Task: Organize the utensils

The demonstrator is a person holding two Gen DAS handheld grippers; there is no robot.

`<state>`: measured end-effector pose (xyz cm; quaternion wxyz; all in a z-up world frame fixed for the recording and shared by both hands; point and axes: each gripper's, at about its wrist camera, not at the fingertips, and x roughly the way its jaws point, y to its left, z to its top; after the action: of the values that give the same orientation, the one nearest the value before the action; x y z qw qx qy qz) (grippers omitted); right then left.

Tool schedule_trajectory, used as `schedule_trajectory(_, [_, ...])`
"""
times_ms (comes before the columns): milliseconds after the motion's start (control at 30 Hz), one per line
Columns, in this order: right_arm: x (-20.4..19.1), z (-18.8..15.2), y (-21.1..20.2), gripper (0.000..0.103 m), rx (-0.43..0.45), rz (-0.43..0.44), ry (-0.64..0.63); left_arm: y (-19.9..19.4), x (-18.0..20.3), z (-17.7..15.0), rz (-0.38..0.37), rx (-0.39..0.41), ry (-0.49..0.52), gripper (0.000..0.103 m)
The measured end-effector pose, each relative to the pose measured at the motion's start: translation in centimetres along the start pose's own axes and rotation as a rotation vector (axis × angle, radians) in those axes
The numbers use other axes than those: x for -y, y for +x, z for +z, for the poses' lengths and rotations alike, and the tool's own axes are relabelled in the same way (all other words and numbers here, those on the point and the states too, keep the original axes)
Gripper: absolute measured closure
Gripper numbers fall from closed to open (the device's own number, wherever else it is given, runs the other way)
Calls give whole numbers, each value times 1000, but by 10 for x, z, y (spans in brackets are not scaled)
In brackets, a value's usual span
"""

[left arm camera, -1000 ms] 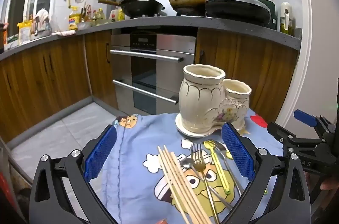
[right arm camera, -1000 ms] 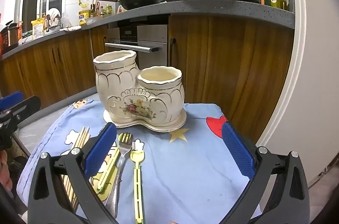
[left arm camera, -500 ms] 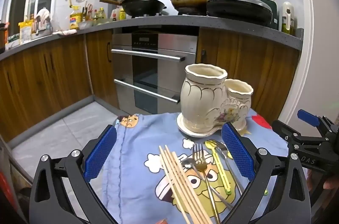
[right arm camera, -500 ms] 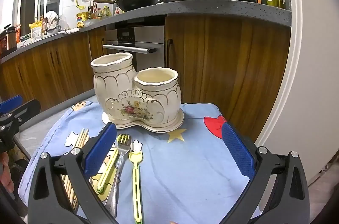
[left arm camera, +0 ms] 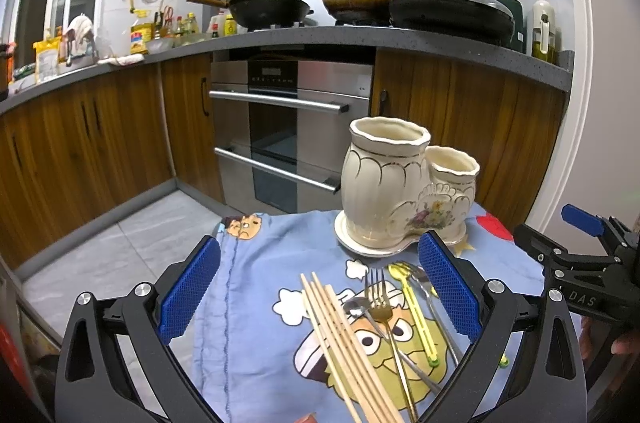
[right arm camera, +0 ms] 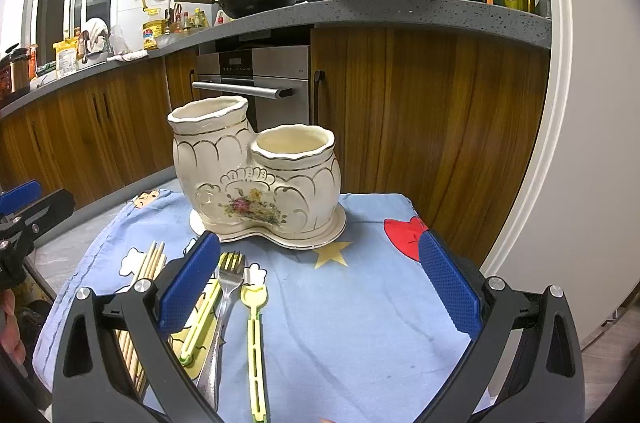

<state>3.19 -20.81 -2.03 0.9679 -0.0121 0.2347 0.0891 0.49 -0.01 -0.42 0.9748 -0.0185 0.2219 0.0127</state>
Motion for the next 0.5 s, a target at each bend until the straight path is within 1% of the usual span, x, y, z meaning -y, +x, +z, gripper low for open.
schedule_trajectory(500, [0,0,0,5,-3,2,-1,0,0,0,-1,-1,2,5])
